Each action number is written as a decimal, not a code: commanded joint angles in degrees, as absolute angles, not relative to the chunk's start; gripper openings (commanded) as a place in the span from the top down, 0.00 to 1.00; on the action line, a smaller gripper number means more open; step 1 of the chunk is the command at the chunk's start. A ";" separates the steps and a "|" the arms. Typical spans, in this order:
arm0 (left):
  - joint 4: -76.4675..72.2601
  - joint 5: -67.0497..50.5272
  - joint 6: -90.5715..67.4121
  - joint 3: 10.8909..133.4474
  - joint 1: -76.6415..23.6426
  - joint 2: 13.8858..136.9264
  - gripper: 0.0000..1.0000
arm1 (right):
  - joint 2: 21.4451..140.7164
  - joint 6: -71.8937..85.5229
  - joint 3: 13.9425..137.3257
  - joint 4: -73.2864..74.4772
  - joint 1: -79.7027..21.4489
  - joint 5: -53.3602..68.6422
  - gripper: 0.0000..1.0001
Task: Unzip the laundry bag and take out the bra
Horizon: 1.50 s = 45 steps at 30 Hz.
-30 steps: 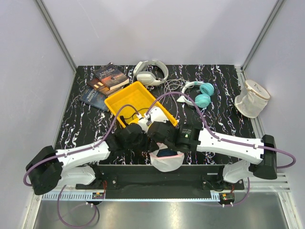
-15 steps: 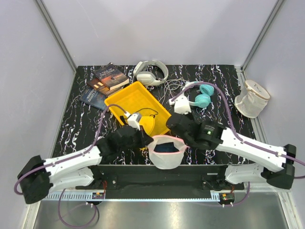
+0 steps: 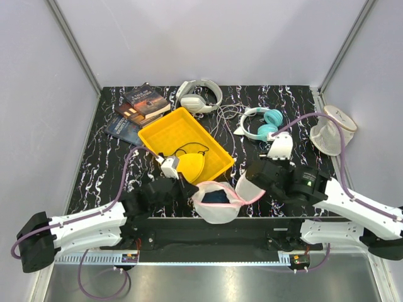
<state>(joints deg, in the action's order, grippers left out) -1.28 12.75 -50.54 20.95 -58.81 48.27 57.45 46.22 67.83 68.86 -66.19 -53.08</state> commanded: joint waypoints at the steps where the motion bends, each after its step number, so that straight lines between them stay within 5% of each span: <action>1: -6.68 13.62 -48.52 20.74 -61.26 49.22 1.00 | 55.46 56.07 72.59 79.45 -66.01 -56.78 0.56; 9: -6.94 15.20 -49.13 19.08 -64.60 47.38 1.00 | 57.39 40.44 69.01 59.91 -66.00 -46.25 0.46; 21: -6.86 17.31 -51.41 15.91 -66.71 44.12 1.00 | 62.66 38.23 52.84 26.83 -65.04 -17.68 0.49; 28: -6.50 19.77 -53.08 13.71 -67.24 40.87 1.00 | 73.90 39.11 50.71 24.61 -65.04 -2.92 0.51; 36: -2.56 24.34 -56.69 13.98 -67.33 40.69 1.00 | 73.91 38.15 49.40 25.57 -66.27 4.47 0.50; 45: -1.76 25.58 -58.36 13.89 -67.59 40.78 1.00 | 78.40 39.11 49.66 30.14 -71.89 2.04 0.46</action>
